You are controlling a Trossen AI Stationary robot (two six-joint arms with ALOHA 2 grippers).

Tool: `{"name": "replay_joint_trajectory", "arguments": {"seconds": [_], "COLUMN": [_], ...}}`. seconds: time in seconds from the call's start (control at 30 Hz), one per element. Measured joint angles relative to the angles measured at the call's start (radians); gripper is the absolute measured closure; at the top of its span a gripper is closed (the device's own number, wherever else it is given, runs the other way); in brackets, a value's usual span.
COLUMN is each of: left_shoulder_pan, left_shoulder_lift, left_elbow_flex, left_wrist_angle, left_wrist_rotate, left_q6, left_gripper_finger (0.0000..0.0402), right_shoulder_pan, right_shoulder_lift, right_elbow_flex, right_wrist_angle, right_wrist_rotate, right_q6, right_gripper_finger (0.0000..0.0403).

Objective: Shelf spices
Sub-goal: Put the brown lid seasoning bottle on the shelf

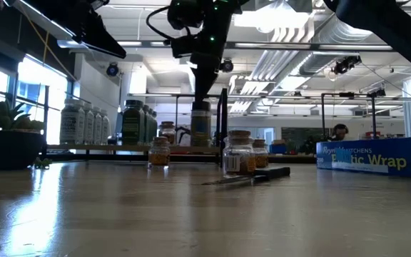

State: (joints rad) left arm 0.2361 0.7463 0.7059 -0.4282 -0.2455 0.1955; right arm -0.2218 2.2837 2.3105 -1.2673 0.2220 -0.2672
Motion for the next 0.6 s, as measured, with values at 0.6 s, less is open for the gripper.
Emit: {"name": "replay_joint_trajectory", "arguments": {"seconds": [0.6], "left_shoulder_pan": [0.0], "left_shoulder_lift": [0.0], "left_elbow_flex": [0.0], "left_wrist_angle": [0.008], "left_wrist_rotate": [0.009], "left_q6": [0.008], "left_gripper_finger": [0.0219], "right_shoulder_pan": [0.113], "right_shoulder_lift": [-0.024], "right_elbow_flex": [-0.099], "right_wrist_angle": [0.266], "right_wrist_rotate": [-0.156], "right_q6": [-0.074], "right_gripper_finger": [0.0149]}}
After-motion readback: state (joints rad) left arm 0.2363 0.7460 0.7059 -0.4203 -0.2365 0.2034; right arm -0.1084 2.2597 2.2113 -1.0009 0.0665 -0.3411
